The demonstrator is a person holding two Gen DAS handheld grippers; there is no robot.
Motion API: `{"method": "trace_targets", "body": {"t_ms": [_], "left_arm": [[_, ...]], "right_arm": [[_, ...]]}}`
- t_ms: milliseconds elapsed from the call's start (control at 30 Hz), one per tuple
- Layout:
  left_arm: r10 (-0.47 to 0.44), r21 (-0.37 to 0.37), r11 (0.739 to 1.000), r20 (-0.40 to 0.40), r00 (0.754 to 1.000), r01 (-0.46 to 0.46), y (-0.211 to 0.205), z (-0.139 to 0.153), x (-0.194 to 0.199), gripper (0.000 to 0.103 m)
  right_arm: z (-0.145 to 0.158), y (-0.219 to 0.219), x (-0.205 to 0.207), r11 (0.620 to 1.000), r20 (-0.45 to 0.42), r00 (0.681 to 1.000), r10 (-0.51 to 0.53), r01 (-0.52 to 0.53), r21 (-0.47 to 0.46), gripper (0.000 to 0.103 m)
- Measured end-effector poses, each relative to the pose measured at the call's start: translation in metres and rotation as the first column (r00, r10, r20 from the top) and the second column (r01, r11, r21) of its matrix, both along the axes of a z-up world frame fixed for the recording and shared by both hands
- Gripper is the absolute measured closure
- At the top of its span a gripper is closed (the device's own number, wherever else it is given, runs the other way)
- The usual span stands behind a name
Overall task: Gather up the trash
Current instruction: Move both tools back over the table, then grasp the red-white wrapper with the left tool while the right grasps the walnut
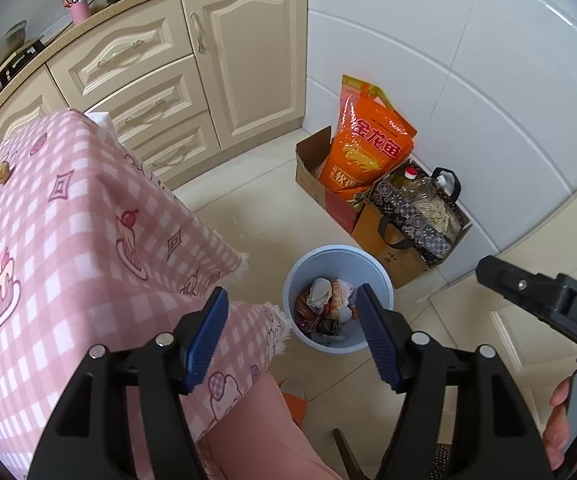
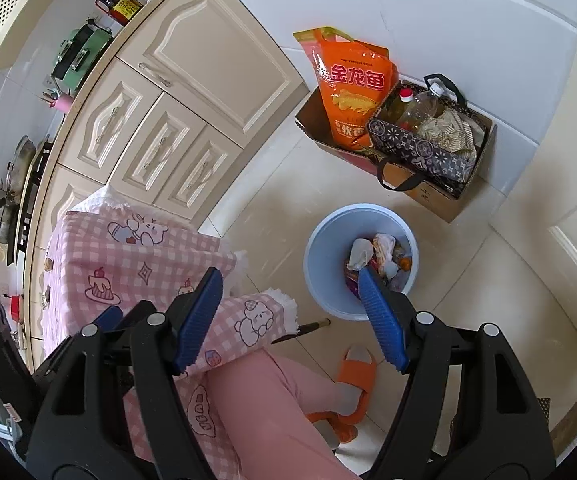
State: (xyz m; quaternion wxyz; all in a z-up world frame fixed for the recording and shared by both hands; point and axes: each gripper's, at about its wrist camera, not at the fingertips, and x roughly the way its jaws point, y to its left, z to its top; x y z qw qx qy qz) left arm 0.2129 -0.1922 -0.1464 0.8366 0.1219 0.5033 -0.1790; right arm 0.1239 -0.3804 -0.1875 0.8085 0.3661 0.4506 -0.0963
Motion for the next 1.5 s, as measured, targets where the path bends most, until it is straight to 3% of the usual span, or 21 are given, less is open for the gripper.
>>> {"method": "trace_targets", "body": {"t_ms": [500,567,800,1100,1267,1500], "left_arm": [[0.048,-0.054,0.998,0.086,0.995,-0.044,0.049,0.044,-0.018,0.036],[0.037,-0.122,0.992,0.054,0.998,-0.030,0.062,0.050,-0.019,0.036],[0.155,-0.153,0.979,0.117,0.981,-0.137,0.111,0.072,-0.018,0.032],[0.332,-0.180,0.933,0.105,0.937,-0.310,0.193,0.086,0.002,0.032],[0.424,-0.168,0.900,0.125,0.897,-0.402,0.244,0.094,0.019,0.031],[0.515,-0.191,0.846,0.056,0.855,-0.497,0.305,0.093,0.054,0.029]], "right_arm": [[0.022,0.034,-0.017,1.000,0.032,0.999,0.002,-0.001,-0.014,0.032],[0.027,0.044,-0.015,1.000,0.042,0.999,0.013,-0.013,-0.014,0.031],[0.049,0.088,0.008,0.993,0.067,0.991,0.112,-0.109,-0.043,0.029],[0.082,0.156,0.048,0.959,0.100,0.958,0.270,-0.259,-0.112,0.027],[0.093,0.194,0.075,0.930,0.105,0.929,0.355,-0.339,-0.140,0.027],[0.096,0.244,0.114,0.870,0.078,0.875,0.477,-0.458,-0.183,0.027]]}}
